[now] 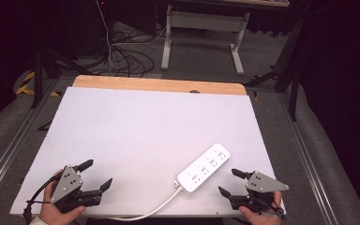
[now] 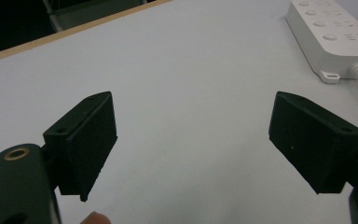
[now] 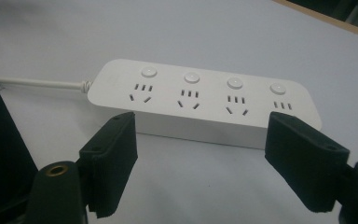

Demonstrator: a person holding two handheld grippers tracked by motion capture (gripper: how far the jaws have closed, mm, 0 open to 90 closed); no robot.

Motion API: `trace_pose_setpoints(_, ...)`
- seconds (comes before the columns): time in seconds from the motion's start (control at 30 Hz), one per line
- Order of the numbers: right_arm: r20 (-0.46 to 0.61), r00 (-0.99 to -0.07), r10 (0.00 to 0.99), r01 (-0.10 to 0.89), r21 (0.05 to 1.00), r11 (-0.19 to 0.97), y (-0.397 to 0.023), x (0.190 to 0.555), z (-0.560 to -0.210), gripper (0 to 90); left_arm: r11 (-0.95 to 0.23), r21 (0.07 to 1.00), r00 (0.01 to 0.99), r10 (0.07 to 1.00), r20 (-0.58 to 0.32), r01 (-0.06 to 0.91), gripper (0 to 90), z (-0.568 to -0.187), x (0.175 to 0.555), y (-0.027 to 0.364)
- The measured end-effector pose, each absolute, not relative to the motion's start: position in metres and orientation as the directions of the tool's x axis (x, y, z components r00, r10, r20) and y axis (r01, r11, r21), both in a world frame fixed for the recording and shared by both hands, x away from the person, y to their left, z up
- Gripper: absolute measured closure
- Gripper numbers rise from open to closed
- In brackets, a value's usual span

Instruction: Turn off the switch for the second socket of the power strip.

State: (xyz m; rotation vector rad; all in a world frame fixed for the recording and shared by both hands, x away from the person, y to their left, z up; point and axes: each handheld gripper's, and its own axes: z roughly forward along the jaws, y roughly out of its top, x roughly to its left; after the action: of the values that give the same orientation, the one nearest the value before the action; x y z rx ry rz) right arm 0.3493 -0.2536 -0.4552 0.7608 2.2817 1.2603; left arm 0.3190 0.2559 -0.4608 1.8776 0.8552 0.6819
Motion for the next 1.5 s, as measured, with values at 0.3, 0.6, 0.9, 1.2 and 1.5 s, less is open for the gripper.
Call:
trace_pose_setpoints(0.3, -0.095, -0.758, 0.646, 0.263, 0.861, 0.436, -0.251, 0.350, -0.446, 29.5, -0.324, 0.905, 0.596, 0.797, 0.104, 0.276, 15.7, -0.461, 0.319, 0.256)
trace_pose_setpoints(0.6, -0.075, -0.761, 0.644, 0.273, 0.864, 0.423, -0.242, 0.364, -0.431, 32.4, -0.320, 0.904, 0.589, 0.802, 0.100, 0.282, 15.9, -0.460, 0.319, 0.256)
trace_pose_setpoints(0.9, -0.087, -0.777, 0.624, 0.268, 0.850, 0.453, -0.220, 0.378, -0.419, 32.9, -0.326, 0.903, 0.589, 0.801, 0.106, 0.281, 16.6, -0.460, 0.319, 0.256)
trace_pose_setpoints(1.2, -0.093, -0.785, 0.612, 0.258, 0.849, 0.461, -0.207, 0.386, -0.411, 33.7, -0.333, 0.901, 0.586, 0.802, 0.115, 0.279, 16.9, -0.460, 0.319, 0.255)
trace_pose_setpoints(1.5, -0.097, -0.797, 0.596, 0.250, 0.845, 0.473, -0.189, 0.396, -0.405, 35.0, -0.335, 0.899, 0.584, 0.803, 0.115, 0.283, 17.2, -0.460, 0.319, 0.255)
